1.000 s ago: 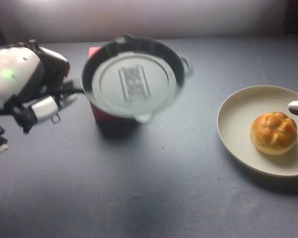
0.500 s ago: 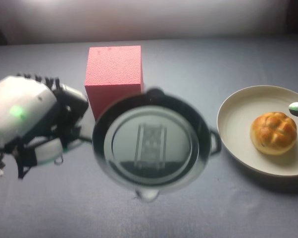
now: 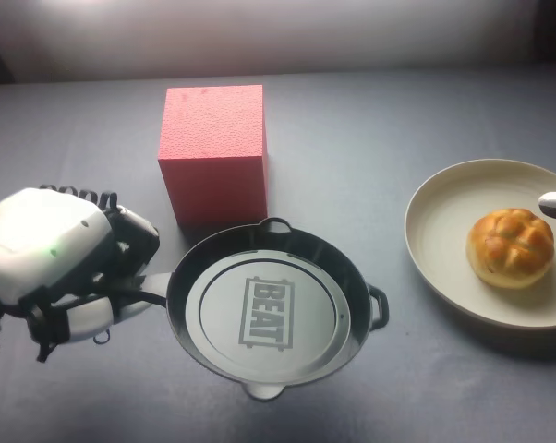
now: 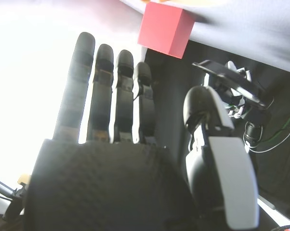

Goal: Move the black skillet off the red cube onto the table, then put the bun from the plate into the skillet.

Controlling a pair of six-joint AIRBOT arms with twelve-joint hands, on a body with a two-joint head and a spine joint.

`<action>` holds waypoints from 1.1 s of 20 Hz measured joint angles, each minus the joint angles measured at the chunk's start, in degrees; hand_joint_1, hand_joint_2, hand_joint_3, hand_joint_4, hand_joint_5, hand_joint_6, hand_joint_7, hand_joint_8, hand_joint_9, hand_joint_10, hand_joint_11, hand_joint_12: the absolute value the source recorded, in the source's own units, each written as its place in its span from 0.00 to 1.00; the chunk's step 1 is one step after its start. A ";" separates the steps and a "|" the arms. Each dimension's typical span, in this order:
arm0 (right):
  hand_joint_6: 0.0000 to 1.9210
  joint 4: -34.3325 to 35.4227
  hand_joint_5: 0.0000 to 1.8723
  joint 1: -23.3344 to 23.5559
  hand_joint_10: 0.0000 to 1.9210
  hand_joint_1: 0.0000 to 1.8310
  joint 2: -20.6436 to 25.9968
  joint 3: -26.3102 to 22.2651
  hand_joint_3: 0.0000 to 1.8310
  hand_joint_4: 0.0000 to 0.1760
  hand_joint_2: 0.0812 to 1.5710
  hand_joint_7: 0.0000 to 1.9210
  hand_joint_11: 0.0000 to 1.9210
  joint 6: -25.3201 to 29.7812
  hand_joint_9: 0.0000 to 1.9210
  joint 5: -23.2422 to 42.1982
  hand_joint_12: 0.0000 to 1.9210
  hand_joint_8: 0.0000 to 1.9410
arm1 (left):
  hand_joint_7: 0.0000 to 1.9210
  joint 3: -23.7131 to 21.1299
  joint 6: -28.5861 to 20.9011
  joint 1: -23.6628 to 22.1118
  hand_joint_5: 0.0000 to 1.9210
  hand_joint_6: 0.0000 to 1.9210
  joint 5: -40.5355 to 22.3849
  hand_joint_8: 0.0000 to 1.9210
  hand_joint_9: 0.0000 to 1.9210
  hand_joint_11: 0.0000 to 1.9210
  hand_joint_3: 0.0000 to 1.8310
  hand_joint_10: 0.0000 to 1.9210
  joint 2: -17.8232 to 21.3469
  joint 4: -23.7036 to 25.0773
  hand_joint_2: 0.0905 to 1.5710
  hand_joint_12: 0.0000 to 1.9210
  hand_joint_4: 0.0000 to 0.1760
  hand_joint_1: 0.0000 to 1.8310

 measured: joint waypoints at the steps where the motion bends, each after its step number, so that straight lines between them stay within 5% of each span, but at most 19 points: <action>1: 0.00 0.00 0.24 0.00 0.00 0.22 0.00 0.00 0.00 0.00 0.85 0.26 0.25 0.00 0.25 -0.07 0.06 0.00 | 0.72 0.00 0.33 0.00 0.58 1.00 0.52 1.00 0.80 0.82 0.00 1.00 -0.11 0.02 0.75 1.00 0.00 0.66; 2: 0.00 0.04 0.24 0.00 0.00 0.23 0.00 0.00 0.00 0.00 0.86 0.26 0.25 0.00 0.25 -0.09 0.06 0.00 | 0.60 0.09 0.68 -0.02 0.49 1.00 1.07 1.00 0.68 0.73 0.00 1.00 -0.37 -0.15 0.74 1.00 0.00 0.63; 3: 0.00 -0.02 0.24 0.00 0.00 0.23 0.00 0.00 0.00 0.08 0.85 0.26 0.26 0.00 0.26 0.00 0.06 0.00 | 0.38 0.11 1.68 -0.02 0.32 0.99 1.99 1.00 0.48 0.54 0.00 1.00 -0.46 -0.35 0.74 1.00 0.08 0.60; 4: 0.00 -0.02 0.24 0.00 0.00 0.23 0.00 0.00 0.00 0.08 0.85 0.26 0.25 0.00 0.25 -0.07 0.06 0.00 | 0.27 0.11 2.54 -0.02 0.34 0.83 2.69 1.00 0.32 0.35 0.01 1.00 -0.46 -0.55 0.79 1.00 0.26 0.53; 5: 0.00 -0.02 0.24 -0.11 0.00 0.21 0.00 0.00 0.00 0.08 0.85 0.26 0.25 0.00 0.26 -0.07 0.07 0.00 | 0.19 0.11 2.97 -0.02 0.34 0.80 3.06 0.96 0.22 0.22 0.01 0.97 -0.50 -1.40 0.81 1.00 0.44 0.50; 6: 0.00 -0.02 0.24 -0.11 0.00 0.22 0.00 0.00 0.00 0.02 0.85 0.26 0.25 0.00 0.25 -0.07 0.07 0.00 | 0.17 0.11 3.04 -0.02 0.33 0.79 3.04 0.89 0.19 0.17 0.00 0.91 -0.52 -1.57 0.81 1.00 0.49 0.49; 7: 0.00 -0.02 0.24 -0.11 0.00 0.23 0.00 0.00 0.00 0.06 0.86 0.26 0.26 0.00 0.26 -0.07 0.07 0.00 | 0.16 0.11 3.13 -0.02 0.33 0.79 3.08 0.86 0.17 0.13 0.00 0.89 -0.59 -1.66 0.81 1.00 0.57 0.48; 8: 0.00 -0.04 0.24 -0.11 0.00 0.23 0.00 0.00 0.00 0.08 0.86 0.26 0.26 0.00 0.26 -0.07 0.07 0.00 | 0.16 0.11 3.08 -0.02 0.33 0.78 3.10 0.82 0.16 0.11 0.00 0.87 -0.59 -1.38 0.81 0.99 0.37 0.50; 10: 0.00 -0.02 0.24 -0.11 0.00 0.23 0.00 0.00 0.00 0.05 0.85 0.26 0.26 0.00 0.26 -0.07 0.07 0.00 | 0.16 0.11 3.13 -0.02 0.33 0.78 3.13 0.81 0.15 0.09 0.00 0.86 -0.59 -1.42 0.81 1.00 0.37 0.50; 12: 0.00 -0.02 0.23 -0.11 0.00 0.23 0.00 0.00 0.00 0.05 0.86 0.25 0.24 0.04 0.25 -0.07 0.07 0.00 | 0.15 0.11 3.10 -0.02 0.33 0.79 3.13 0.82 0.15 0.09 0.00 0.86 -0.59 -1.44 0.82 1.00 0.56 0.48; 14: 0.00 -0.02 0.23 -0.11 0.00 0.23 0.00 0.00 0.00 0.11 0.86 0.25 0.24 0.13 0.25 -0.07 0.07 0.00 | 0.14 -0.20 3.10 0.00 0.33 0.78 3.06 0.86 0.14 0.14 0.00 0.93 -0.52 -1.55 0.81 1.00 0.59 0.48; 16: 0.00 -0.02 0.23 -0.11 0.00 0.22 0.00 0.00 0.00 0.13 0.86 0.25 0.24 0.20 0.25 -0.07 0.07 0.00 | 0.13 -1.01 3.08 0.35 0.33 0.78 2.73 0.88 0.15 0.16 0.00 0.95 0.22 -0.94 0.81 1.00 0.77 0.47; 17: 0.00 0.00 0.23 -0.11 0.00 0.22 0.00 0.00 0.00 0.10 0.85 0.25 0.24 0.20 0.25 -0.07 0.07 0.00 | 0.13 -1.49 3.06 0.42 0.33 0.78 2.34 0.89 0.15 0.15 0.00 0.95 0.59 -0.90 0.81 1.00 0.77 0.48; 18: 0.00 -0.02 0.23 -0.11 0.00 0.22 0.00 0.00 0.00 0.07 0.86 0.25 0.24 0.22 0.25 -0.07 0.07 0.00 | 0.13 -1.86 3.06 0.76 0.33 0.79 1.88 0.89 0.15 0.15 0.00 0.94 1.20 -0.50 0.81 0.99 0.95 0.46; 19: 0.00 -0.02 0.24 -0.11 0.00 0.24 0.00 0.00 0.00 0.01 0.86 0.25 0.23 0.24 0.25 -0.07 0.07 0.00 | 0.15 -2.38 3.08 1.22 0.21 0.67 1.46 0.82 0.17 0.14 0.00 0.87 1.84 -0.50 0.71 0.94 0.26 0.49; 21: 0.00 -0.02 0.23 -0.11 0.00 0.24 0.00 0.00 0.00 0.03 0.86 0.26 0.23 0.24 0.25 -0.04 0.07 0.00 | 0.15 -3.08 3.06 2.21 0.17 0.59 0.83 0.73 0.16 0.12 0.00 0.78 2.84 -0.52 0.67 0.87 0.10 0.47; 22: 0.00 -0.02 0.23 -0.11 0.00 0.24 0.00 0.00 0.00 0.07 0.86 0.26 0.23 0.24 0.25 -0.07 0.07 0.00 | 0.12 -3.50 3.08 2.93 0.16 0.54 0.85 0.69 0.13 0.10 0.00 0.76 3.30 -0.57 0.67 0.86 0.11 0.45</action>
